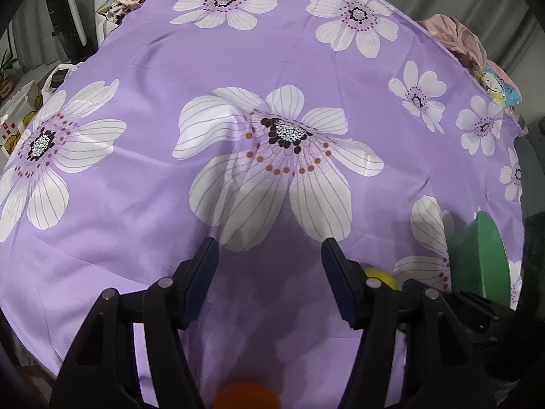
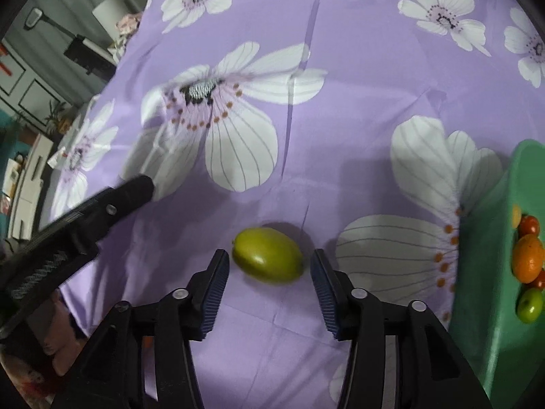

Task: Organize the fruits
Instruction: 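Close the right gripper around the green fruit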

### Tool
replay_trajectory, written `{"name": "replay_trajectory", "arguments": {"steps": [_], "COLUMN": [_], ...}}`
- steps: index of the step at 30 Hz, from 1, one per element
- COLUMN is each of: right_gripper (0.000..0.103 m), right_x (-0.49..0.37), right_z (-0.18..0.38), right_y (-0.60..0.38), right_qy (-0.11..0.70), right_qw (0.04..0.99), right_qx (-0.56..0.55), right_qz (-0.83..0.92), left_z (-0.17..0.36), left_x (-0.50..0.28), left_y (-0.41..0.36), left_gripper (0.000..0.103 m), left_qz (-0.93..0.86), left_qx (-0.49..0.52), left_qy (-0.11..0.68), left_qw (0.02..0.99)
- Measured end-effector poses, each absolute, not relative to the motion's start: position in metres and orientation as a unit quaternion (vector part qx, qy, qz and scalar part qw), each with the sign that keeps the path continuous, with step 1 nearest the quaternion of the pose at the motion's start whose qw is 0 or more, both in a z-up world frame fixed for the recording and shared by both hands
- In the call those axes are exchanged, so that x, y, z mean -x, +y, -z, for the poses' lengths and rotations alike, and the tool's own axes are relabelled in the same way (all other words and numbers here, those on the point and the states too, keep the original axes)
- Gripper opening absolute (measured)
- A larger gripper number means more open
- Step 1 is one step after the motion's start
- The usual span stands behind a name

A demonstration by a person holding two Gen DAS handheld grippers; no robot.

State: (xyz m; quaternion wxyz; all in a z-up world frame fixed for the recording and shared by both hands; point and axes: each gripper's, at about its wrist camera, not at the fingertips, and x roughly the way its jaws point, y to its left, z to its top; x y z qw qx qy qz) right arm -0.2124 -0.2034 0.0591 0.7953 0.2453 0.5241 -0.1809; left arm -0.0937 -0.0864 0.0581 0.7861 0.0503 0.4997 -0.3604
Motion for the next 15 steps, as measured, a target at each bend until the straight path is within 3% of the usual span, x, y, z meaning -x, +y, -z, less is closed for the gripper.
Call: {"name": "replay_trajectory", "arguments": {"steps": [9, 11, 15], "right_gripper": [0.052, 0.042, 0.037], "right_x": [0.204, 0.191, 0.178], "right_z": [-0.062, -0.052, -0.04], "right_y": [-0.239, -0.245, -0.248], "right_qy": [0.432, 0.437, 0.448], "right_qw": [0.819, 0.813, 0.808], "right_qx": [-0.319, -0.325, -0.314], "right_qz": [0.204, 0.205, 0.217], "left_z": [-0.047, -0.042, -0.035], "left_x": [0.104, 0.108, 0.119], "left_y": [-0.103, -0.11, -0.123], "left_gripper": [0.059, 0.057, 0.053], "left_qz": [0.401, 0.411, 0.423], "left_qx": [-0.035, -0.038, -0.051], "left_qy": [0.521, 0.525, 0.523], "left_qw": [0.752, 0.744, 0.738]}}
